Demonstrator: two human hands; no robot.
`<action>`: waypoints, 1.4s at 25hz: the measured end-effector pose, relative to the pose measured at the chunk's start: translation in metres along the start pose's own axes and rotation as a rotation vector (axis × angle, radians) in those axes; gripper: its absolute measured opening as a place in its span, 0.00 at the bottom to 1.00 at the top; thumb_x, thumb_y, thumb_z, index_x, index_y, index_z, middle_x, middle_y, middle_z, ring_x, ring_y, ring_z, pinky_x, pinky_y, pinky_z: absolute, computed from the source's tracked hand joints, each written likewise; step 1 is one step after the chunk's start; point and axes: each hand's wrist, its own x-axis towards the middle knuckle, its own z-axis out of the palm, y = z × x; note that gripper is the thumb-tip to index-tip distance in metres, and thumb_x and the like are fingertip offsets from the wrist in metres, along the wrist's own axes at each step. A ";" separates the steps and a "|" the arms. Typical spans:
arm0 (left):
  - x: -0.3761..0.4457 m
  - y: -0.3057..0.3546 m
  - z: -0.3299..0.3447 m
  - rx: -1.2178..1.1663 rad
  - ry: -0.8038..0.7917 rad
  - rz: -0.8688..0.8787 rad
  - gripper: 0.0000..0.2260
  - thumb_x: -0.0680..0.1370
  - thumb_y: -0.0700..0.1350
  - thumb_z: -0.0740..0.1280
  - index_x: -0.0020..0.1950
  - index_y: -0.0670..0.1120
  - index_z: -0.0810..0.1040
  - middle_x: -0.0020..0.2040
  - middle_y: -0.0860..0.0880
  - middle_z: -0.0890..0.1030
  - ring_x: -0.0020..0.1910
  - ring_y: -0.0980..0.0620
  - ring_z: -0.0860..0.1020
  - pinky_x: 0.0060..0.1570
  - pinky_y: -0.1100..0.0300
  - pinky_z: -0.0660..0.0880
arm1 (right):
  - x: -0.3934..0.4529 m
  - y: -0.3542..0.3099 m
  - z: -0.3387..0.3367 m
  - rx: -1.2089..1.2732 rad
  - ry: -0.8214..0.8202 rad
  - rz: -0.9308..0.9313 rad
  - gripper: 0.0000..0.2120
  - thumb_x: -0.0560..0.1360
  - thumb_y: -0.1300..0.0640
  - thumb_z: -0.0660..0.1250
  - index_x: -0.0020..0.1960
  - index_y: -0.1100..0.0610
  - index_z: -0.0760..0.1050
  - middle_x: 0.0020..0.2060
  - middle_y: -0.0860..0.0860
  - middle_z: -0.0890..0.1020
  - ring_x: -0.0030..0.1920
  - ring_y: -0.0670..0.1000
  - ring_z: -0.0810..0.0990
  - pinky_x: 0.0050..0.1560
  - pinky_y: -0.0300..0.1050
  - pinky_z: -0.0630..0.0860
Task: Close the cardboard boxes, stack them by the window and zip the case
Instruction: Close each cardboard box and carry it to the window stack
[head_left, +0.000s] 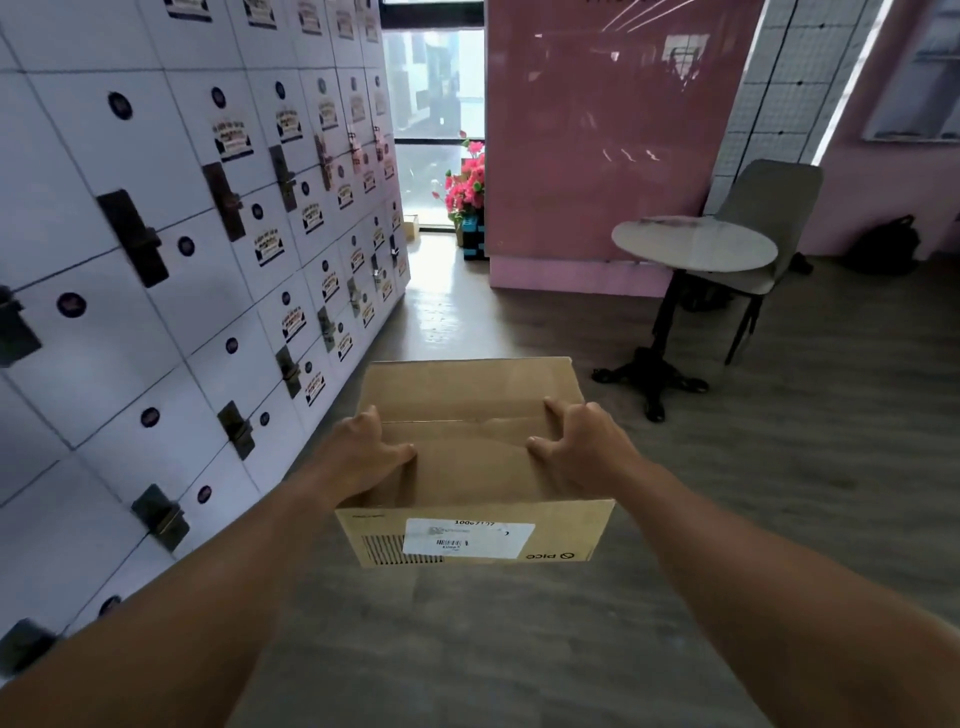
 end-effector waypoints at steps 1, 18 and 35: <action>0.031 0.005 -0.002 0.009 0.005 -0.014 0.16 0.73 0.60 0.72 0.51 0.52 0.71 0.44 0.55 0.78 0.40 0.58 0.77 0.32 0.65 0.70 | 0.033 0.000 -0.008 -0.010 -0.003 -0.010 0.35 0.73 0.37 0.69 0.76 0.47 0.65 0.60 0.57 0.74 0.57 0.59 0.77 0.56 0.51 0.74; 0.562 -0.004 -0.021 -0.016 0.030 -0.020 0.18 0.73 0.58 0.71 0.54 0.48 0.73 0.48 0.49 0.79 0.43 0.52 0.78 0.41 0.56 0.77 | 0.564 -0.031 -0.038 -0.025 -0.053 0.011 0.37 0.73 0.37 0.69 0.78 0.46 0.62 0.64 0.57 0.74 0.61 0.58 0.76 0.63 0.52 0.74; 1.074 0.019 -0.004 0.008 0.004 -0.091 0.25 0.74 0.62 0.69 0.62 0.46 0.72 0.56 0.45 0.80 0.52 0.47 0.79 0.51 0.49 0.80 | 1.109 -0.011 -0.084 -0.039 -0.089 -0.085 0.34 0.73 0.38 0.70 0.75 0.48 0.67 0.64 0.57 0.76 0.61 0.58 0.76 0.59 0.51 0.73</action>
